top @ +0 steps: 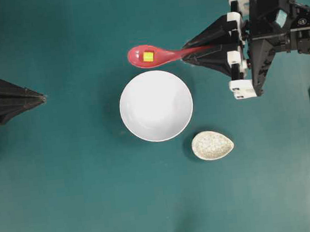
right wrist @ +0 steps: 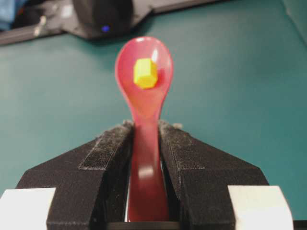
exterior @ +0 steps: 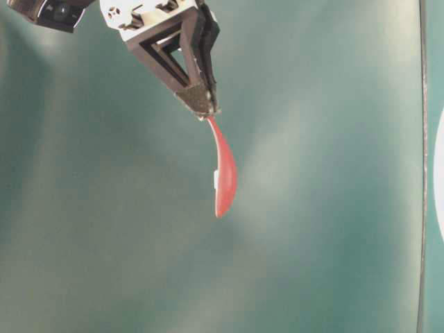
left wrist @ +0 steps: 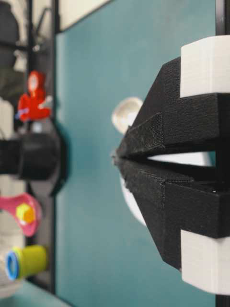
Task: Scoop the yellow hexagonal prism block from the bowl with a spoon using the right arm.
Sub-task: 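Raise the spoon with the block out of the bowl, right gripper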
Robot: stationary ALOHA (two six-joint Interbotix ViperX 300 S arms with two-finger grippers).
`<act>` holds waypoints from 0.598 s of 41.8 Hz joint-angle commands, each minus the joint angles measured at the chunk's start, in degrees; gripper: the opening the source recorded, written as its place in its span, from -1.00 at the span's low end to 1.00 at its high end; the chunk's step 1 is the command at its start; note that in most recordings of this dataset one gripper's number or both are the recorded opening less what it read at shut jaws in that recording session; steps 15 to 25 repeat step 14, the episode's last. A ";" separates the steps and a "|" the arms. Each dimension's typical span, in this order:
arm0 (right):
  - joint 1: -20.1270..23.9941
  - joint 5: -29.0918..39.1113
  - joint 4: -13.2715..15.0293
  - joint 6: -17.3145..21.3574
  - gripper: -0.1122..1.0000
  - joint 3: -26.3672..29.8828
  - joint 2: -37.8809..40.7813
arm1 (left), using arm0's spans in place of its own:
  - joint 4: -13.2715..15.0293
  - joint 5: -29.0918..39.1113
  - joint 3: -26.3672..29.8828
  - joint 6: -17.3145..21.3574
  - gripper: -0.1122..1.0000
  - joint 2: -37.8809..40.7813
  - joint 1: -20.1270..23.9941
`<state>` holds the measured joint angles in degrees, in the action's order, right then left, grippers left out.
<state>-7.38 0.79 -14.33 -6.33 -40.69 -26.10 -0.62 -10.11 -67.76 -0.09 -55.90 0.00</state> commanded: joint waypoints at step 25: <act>0.09 -0.09 0.00 -0.18 -0.38 0.53 -0.88 | -0.09 -0.79 1.23 -0.44 -0.80 0.18 0.00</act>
